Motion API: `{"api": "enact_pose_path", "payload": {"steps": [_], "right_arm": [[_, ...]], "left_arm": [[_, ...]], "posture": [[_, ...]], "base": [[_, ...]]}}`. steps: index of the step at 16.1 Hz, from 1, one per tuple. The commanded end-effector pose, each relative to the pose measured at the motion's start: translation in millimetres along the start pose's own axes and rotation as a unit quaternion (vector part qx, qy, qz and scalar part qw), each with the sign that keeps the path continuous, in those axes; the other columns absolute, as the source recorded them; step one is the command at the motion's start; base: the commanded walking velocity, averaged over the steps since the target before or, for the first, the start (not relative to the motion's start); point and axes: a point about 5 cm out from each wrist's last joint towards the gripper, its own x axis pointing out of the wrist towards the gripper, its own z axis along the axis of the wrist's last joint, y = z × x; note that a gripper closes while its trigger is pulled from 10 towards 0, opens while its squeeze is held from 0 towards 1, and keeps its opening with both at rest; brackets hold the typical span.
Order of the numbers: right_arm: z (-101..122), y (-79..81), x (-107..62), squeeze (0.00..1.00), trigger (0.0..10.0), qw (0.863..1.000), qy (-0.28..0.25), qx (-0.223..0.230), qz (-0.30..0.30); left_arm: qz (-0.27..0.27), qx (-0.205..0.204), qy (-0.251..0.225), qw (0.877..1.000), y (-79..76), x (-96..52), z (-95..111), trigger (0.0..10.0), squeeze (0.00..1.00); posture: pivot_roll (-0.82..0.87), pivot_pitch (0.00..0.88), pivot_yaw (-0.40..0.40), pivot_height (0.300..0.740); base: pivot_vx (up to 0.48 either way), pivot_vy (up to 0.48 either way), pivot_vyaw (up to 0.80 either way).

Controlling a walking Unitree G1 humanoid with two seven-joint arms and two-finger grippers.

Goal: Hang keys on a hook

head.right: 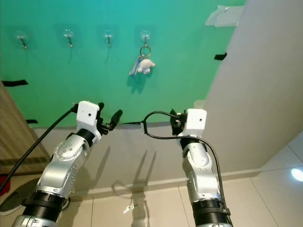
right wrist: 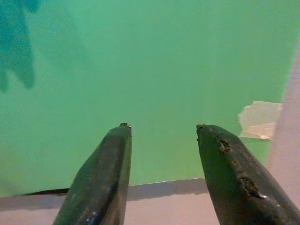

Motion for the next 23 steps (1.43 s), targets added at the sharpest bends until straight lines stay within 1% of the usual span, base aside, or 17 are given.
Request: {"api": "enact_pose_path", "payload": {"steps": [1,2,3,4,5,6,7,10,13,15,17,19,20,21,22,23], "right_arm": [[2.9,-5.6,0.1,1.00,10.0,1.000,-0.007,-0.005,-0.011],[1.4,-8.3,-2.9,1.00,10.0,1.000,-0.006,-0.008,-0.013],[0.2,-9.3,-4.3,1.00,10.0,1.000,-0.004,-0.009,-0.014],[-1.5,-10.4,-5.7,1.00,10.0,1.000,-0.001,-0.010,-0.016],[-3.1,-10.7,-6.3,1.00,10.0,1.000,0.002,-0.011,-0.018],[-4.2,-10.8,-6.6,1.00,10.0,1.000,0.004,-0.013,-0.019],[-4.1,-10.2,-6.6,1.00,10.0,1.000,0.003,-0.017,-0.019],[-4.9,-9.8,-6.3,1.00,10.0,1.000,0.002,-0.021,-0.021],[-0.4,-13.3,-7.8,1.00,10.0,0.999,-0.013,-0.033,-0.033],[-1.0,-16.8,-10.2,1.00,10.0,0.998,-0.012,-0.035,-0.041],[-3.8,-19.9,-12.7,1.00,10.0,0.998,-0.006,-0.042,-0.048],[-3.6,-21.1,-13.2,1.00,10.0,0.998,-0.008,-0.045,-0.053],[-3.7,-21.9,-13.3,1.00,10.0,0.997,-0.008,-0.045,-0.056],[-4.7,-24.1,-13.9,1.00,10.0,0.997,-0.005,-0.040,-0.067],[-8.5,-29.4,-15.1,1.00,10.0,0.996,0.010,0.002,-0.092],[-8.1,-30.3,-15.5,1.00,10.0,0.996,0.009,0.001,-0.094]], "left_arm": [[-0.005,0.006,-0.001,1.000,-2.9,4.2,1.6,10.0,1.00],[-0.007,-0.007,-0.003,1.000,-2.7,5.1,1.2,10.0,1.00],[-0.008,-0.009,-0.005,1.000,-2.6,4.7,1.3,10.0,1.00],[-0.010,-0.004,-0.006,1.000,-2.9,4.2,1.2,10.0,1.00],[-0.014,-0.001,-0.007,1.000,-4.5,3.7,0.9,10.0,1.00],[-0.031,-0.008,-0.011,0.999,-9.1,3.1,1.0,10.0,0.96],[-0.042,-0.012,-0.015,0.999,-11.5,2.8,1.8,10.0,0.00],[-0.047,-0.008,-0.019,0.999,-11.5,2.2,2.0,10.0,0.00],[-0.055,-0.008,-0.017,0.998,-11.8,1.1,0.1,10.0,0.00],[-0.052,-0.018,-0.012,0.998,-11.4,1.1,-2.8,10.0,0.00],[-0.040,-0.011,0.003,0.999,-9.8,2.3,-8.5,10.0,0.00],[-0.027,-0.016,0.003,1.000,-6.4,3.3,-8.9,10.0,0.00],[-0.021,-0.023,0.005,0.999,-4.5,3.8,-9.4,10.0,0.00],[-0.013,-0.042,0.007,0.999,-2.0,4.0,-10.5,10.0,0.00],[0.003,-0.086,0.013,0.996,1.5,4.4,-12.5,10.0,0.00],[0.003,-0.087,0.013,0.996,1.6,4.5,-12.7,10.0,0.00]], "posture": [[-0.02,0.000,-0.050,0.740],[-0.02,0.000,-0.052,0.740],[-0.02,0.000,-0.052,0.740],[-0.02,0.000,-0.054,0.740],[-0.02,0.000,-0.053,0.740],[-0.01,0.000,-0.052,0.740],[-0.01,0.000,-0.051,0.740],[-0.02,0.000,-0.042,0.740],[-0.03,0.000,-0.035,0.740],[-0.03,0.000,-0.034,0.740],[-0.03,0.000,-0.034,0.740],[-0.04,0.000,-0.028,0.740],[-0.04,0.000,-0.026,0.740],[-0.05,0.000,-0.020,0.740],[-0.05,0.000,-0.019,0.740],[-0.05,0.000,-0.020,0.740]], "base": [[0.000,0.000,-0.76],[0.000,0.000,-0.77],[0.000,0.000,-0.77],[0.000,0.000,-0.78],[0.000,-0.480,-0.78],[0.000,-0.472,-0.77],[0.000,-0.472,-0.77],[0.000,-0.461,-0.77],[0.000,-0.418,-0.77],[0.000,0.000,-0.77],[0.000,0.000,-0.77],[0.000,0.000,-0.77],[0.000,0.000,-0.77],[0.000,0.000,-0.77],[0.000,0.000,-0.77],[0.000,0.000,-0.77]]}}
